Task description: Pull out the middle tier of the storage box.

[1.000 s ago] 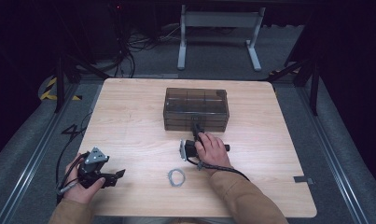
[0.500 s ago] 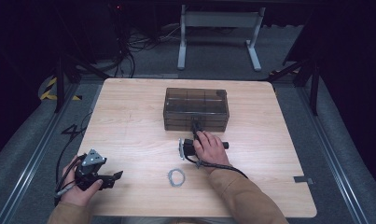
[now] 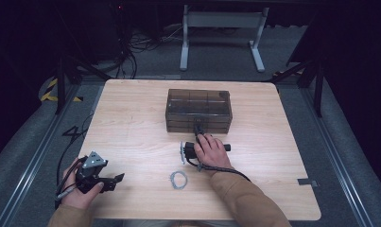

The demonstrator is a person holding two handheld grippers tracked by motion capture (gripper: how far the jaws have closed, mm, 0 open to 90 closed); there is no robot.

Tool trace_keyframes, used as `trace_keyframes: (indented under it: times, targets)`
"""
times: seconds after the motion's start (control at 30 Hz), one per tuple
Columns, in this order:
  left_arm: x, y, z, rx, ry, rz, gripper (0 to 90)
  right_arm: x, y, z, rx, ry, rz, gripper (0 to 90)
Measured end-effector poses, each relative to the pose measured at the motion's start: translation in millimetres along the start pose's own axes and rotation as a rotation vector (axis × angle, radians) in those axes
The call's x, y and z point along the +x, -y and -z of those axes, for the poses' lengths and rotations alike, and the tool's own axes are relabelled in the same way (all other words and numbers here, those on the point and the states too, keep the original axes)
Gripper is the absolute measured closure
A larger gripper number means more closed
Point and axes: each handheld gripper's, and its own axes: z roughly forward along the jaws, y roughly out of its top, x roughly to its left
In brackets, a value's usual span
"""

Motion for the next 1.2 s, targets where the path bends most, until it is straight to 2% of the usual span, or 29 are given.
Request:
trace_keyframes:
  times: [0.37,0.57,0.93,1.2]
  targets:
    - [0.1,0.1,-1.6,0.013,0.011,-0.001,18.5,2.9,-2.6,-0.5,0.025,0.031,0.025,80.3]
    - [0.2,-0.1,-2.1,0.015,0.013,-0.001,18.7,3.7,-3.4,-1.0,0.012,0.035,0.024,79.1]
    - [0.2,0.1,-2.2,0.012,0.015,0.0,18.8,2.7,-5.0,-0.9,0.028,0.029,0.037,81.1]
    - [0.1,-0.6,-2.9,0.016,0.015,-0.005,18.9,1.6,-6.2,-0.2,0.037,0.022,0.022,81.1]
